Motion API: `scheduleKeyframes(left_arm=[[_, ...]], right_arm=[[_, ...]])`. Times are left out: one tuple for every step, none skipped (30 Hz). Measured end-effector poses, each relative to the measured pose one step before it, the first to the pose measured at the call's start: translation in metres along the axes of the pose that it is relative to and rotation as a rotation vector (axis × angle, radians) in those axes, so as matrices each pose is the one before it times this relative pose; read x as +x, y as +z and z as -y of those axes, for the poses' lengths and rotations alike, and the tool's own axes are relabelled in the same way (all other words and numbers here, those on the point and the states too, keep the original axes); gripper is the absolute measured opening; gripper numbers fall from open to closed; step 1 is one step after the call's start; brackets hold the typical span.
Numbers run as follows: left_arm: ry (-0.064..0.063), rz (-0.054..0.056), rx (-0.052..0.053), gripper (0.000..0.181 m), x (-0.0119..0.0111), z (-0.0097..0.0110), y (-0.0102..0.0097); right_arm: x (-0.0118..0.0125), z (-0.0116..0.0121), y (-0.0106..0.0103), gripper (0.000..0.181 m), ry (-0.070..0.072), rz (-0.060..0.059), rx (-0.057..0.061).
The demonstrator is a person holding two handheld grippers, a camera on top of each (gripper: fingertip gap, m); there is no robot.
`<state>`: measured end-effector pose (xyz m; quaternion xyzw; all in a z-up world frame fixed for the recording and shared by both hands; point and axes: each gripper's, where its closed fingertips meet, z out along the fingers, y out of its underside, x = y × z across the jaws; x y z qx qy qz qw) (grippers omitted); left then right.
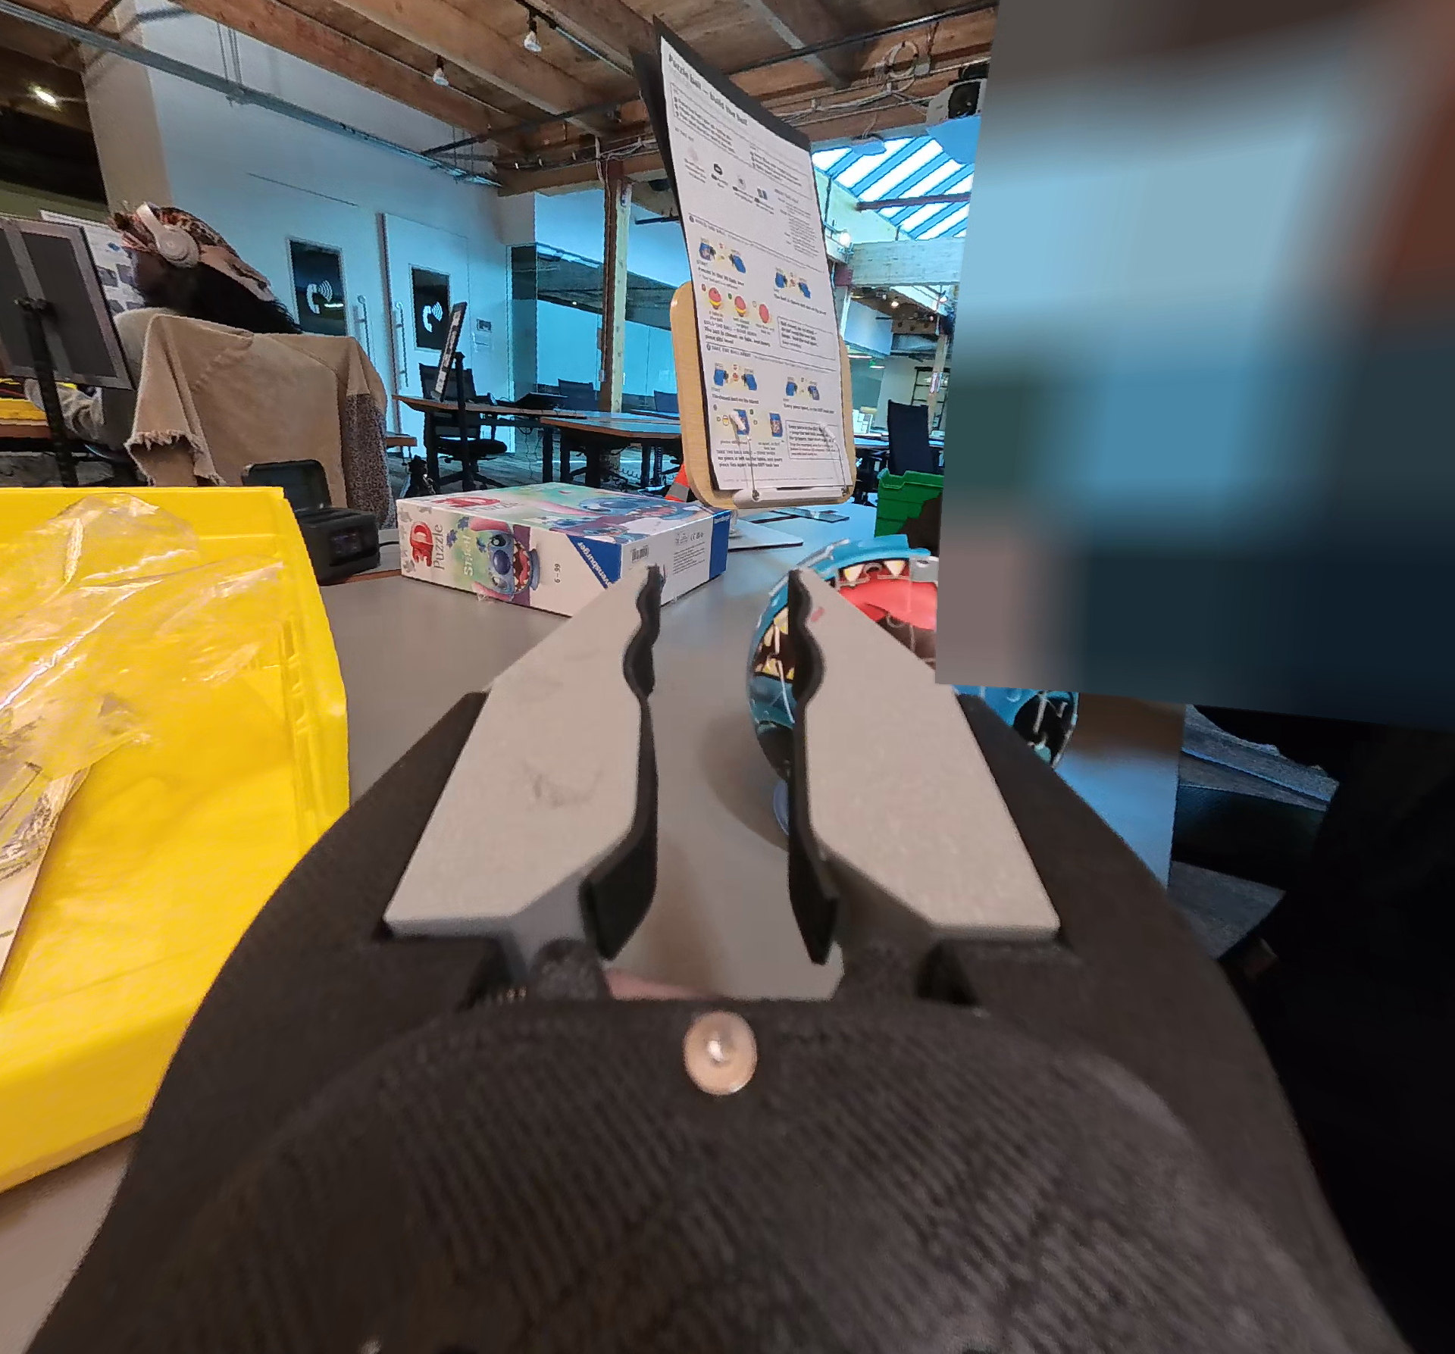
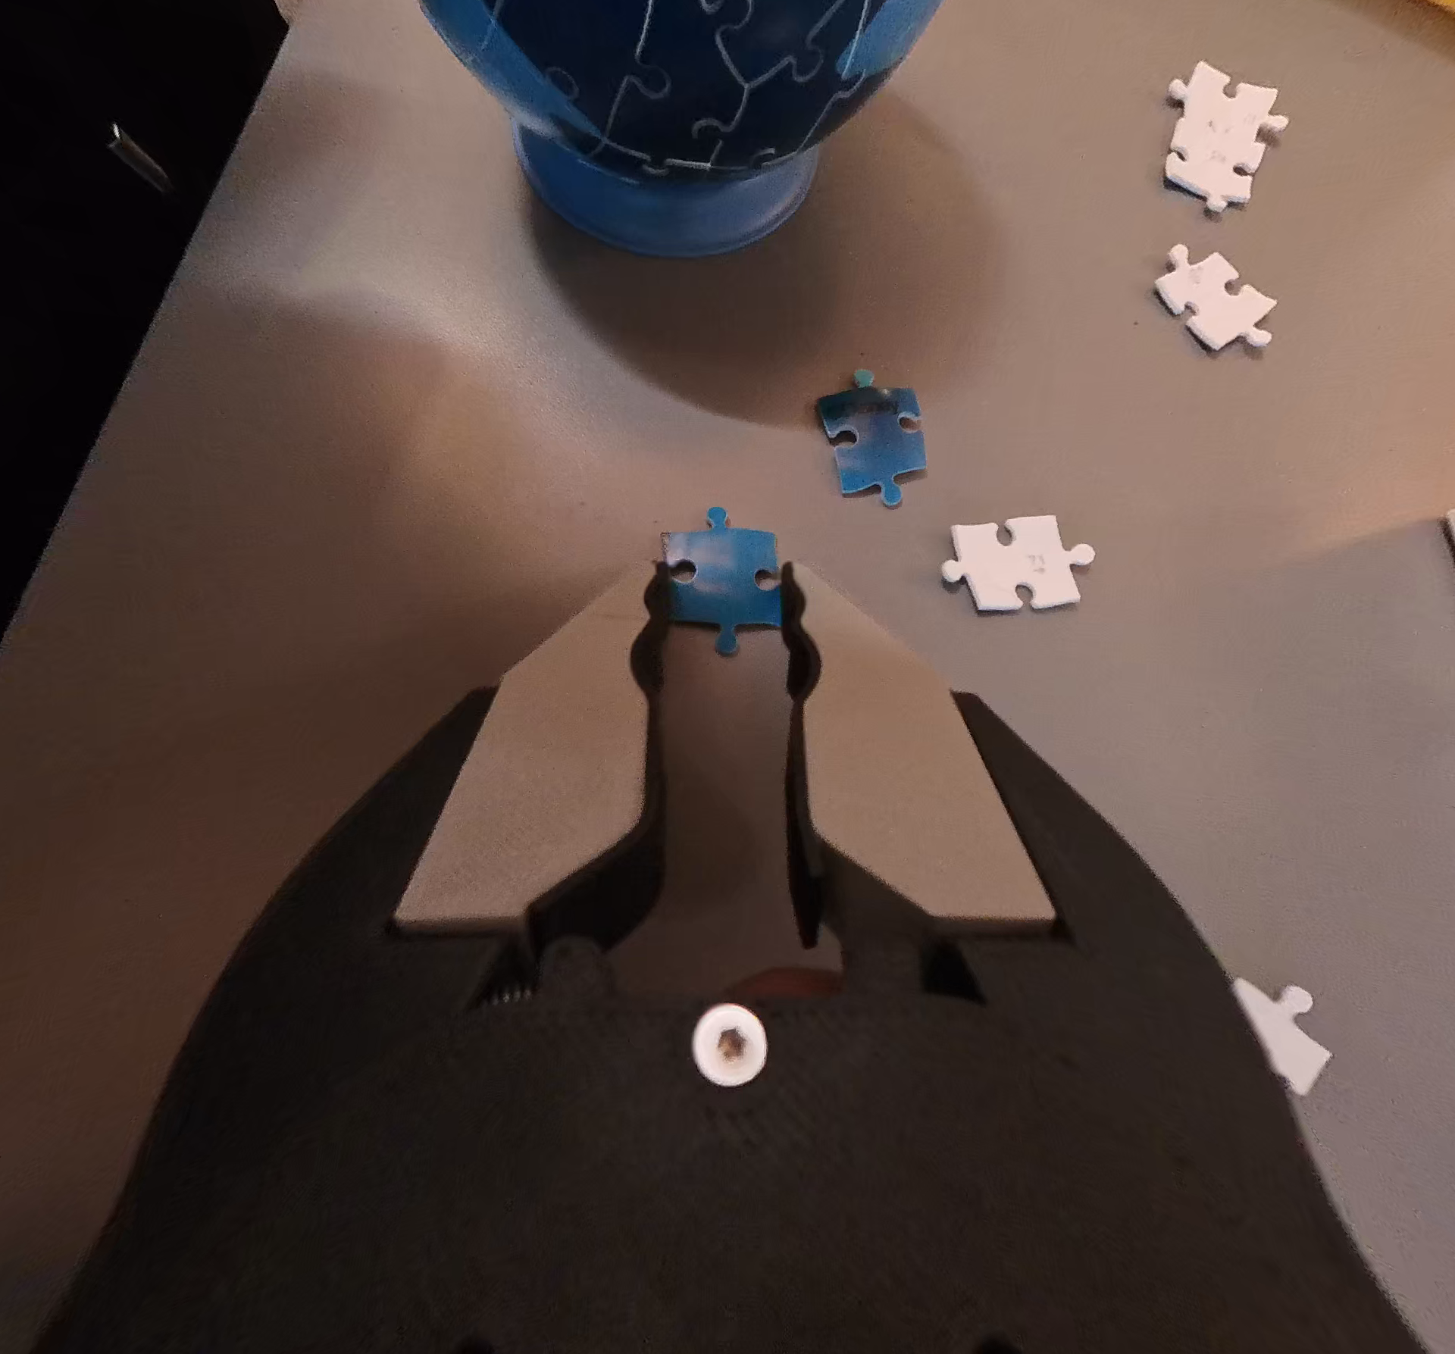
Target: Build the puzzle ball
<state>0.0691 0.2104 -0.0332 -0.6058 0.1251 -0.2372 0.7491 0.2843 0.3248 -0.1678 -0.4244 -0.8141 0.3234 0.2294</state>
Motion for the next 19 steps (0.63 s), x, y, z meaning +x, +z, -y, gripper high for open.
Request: scheduleKeyframes(left_arm=[[0.0004,-0.0009,-0.002,0.03,0.00014,-0.00027,0.00023],[-0.0003,-0.0014,-0.0016,0.03,0.00007,-0.00027,0.00014],[-0.0001,-0.0007,0.0,0.03,0.00011,-0.00001,0.0],[0.0016,-0.0006,0.0014,0.03,0.00024,0.00013,-0.00022],[0.0039,0.0001,0.0012,0.03,0.00039,0.00015,-0.0001],[0.0063,-0.0003,0.0001,0.029,0.00069,0.00002,-0.00005],[0.0068,-0.0008,-0.0012,0.029,0.00079,-0.00023,0.00012],[0.0062,-0.0007,-0.0014,0.03,0.00073,-0.00022,0.00006],[0.0051,-0.0007,-0.0006,0.03,0.00059,-0.00008,0.00011],[0.0033,-0.0001,0.0007,0.029,0.00033,0.0,-0.00012],[0.0019,-0.0001,0.0018,0.029,0.0003,0.00031,-0.0002],[0.0022,-0.0001,0.002,0.029,0.0002,0.00025,-0.00026],[0.0032,0.0,0.0015,0.029,0.00028,0.00015,-0.00019],[0.0045,0.0009,0.0014,0.029,0.00037,0.0001,-0.00015],[0.0068,0.0022,0.0017,0.029,0.00036,0.00027,-0.00026],[0.0084,0.0026,0.0017,0.029,0.00059,0.00014,-0.00018],[0.0086,0.0022,0.001,0.029,0.00057,0.00013,-0.00012],[0.0081,0.0016,0.0004,0.028,0.00065,0.00003,-0.00009],[0.0072,0.0013,-0.0003,0.028,0.00057,-0.00008,-0.00001]], right_arm=[[-0.00095,0.0005,0.00057,0.024,-0.0014,0.0084,0.0108],[-0.00116,0.00058,0.00058,0.023,-0.0029,0.0105,0.0079],[-0.00011,0.00087,0.00024,0.023,0.0005,0.0057,0.0043],[0.00123,0.002,-0.0004,0.018,0.0048,-0.0007,0.0118],[0.00306,0.00367,-0.00142,0.018,0.0139,-0.0074,0.0255],[0.00378,0.00505,-0.00294,0.019,0.0226,-0.0072,0.0384],[0.00439,0.00566,-0.00409,0.018,0.0282,-0.0076,0.0452],[0.00551,0.00584,-0.00462,0.018,0.0308,-0.0121,0.0466],[0.0072,0.00659,-0.00499,0.018,0.0367,-0.019,0.0516],[0.00785,0.00768,-0.00517,0.018,0.0499,-0.0173,0.06],[0.00618,0.00911,-0.00522,0.018,0.0667,0.0012,0.0687],[0.00265,0.01097,-0.00563,0.018,0.0793,0.0279,0.08],[0.00079,0.01274,-0.00621,0.017,0.082,0.0399,0.0893],[0.00009,0.01361,-0.00667,0.018,0.0788,0.0414,0.0941],[-0.0009,0.01372,-0.00685,0.017,0.0784,0.0444,0.0931],[-0.001,0.01273,-0.00672,0.017,0.0765,0.0421,0.0854],[0.00037,0.01078,-0.00655,0.017,0.0674,0.0279,0.0732],[0.0019,0.00844,-0.0061,0.017,0.0496,0.0117,0.0582],[0.00114,0.00738,-0.0056,0.017,0.0309,0.0081,0.0492]])
